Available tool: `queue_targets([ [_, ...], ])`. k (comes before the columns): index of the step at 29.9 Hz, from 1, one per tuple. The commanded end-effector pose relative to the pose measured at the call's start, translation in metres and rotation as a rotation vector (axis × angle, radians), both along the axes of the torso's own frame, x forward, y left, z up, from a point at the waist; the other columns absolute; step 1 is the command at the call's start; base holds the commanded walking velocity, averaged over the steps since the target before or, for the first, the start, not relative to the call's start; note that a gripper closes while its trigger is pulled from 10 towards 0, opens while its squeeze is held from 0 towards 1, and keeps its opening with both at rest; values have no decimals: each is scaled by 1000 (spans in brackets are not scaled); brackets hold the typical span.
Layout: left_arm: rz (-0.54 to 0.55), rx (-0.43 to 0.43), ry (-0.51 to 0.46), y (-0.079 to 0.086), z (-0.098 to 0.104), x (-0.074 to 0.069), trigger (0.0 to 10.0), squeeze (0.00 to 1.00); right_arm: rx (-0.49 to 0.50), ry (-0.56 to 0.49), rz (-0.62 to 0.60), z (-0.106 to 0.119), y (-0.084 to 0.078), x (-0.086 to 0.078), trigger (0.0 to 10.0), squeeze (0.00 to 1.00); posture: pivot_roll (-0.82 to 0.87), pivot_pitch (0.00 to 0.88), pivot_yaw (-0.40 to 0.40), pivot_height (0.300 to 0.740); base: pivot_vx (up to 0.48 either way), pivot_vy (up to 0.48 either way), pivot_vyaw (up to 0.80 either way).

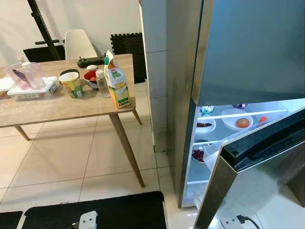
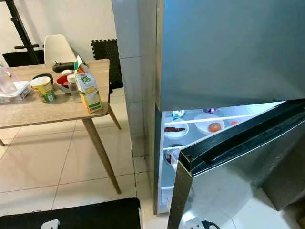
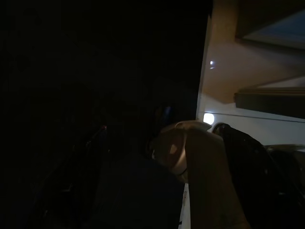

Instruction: Restocking fridge

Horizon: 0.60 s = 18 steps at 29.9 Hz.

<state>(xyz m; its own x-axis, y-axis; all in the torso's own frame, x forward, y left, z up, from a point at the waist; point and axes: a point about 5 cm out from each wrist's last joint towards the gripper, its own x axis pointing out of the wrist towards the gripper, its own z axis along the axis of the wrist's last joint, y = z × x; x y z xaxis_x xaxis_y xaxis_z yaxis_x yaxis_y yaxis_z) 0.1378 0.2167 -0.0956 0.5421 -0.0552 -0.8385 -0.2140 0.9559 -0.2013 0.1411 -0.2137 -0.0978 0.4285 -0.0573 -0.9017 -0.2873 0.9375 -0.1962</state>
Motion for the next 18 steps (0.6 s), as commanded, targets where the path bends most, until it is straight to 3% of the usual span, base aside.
queue_targets([
  [1,2,5,-8,-1,1,2,10000,0,2,12,-17,-1,0,-3,10000,0,-21,0,19,740,0,0,0],
  [7,-28,1,25,0,-2,-7,10000,0,20,-3,-76,-1,3,-1,10000,0,-25,0,54,740,0,0,0],
  [18,-21,-8,15,1,-2,-6,10000,0,22,-7,-57,0,7,3,10000,0,-21,0,59,740,0,0,0],
])
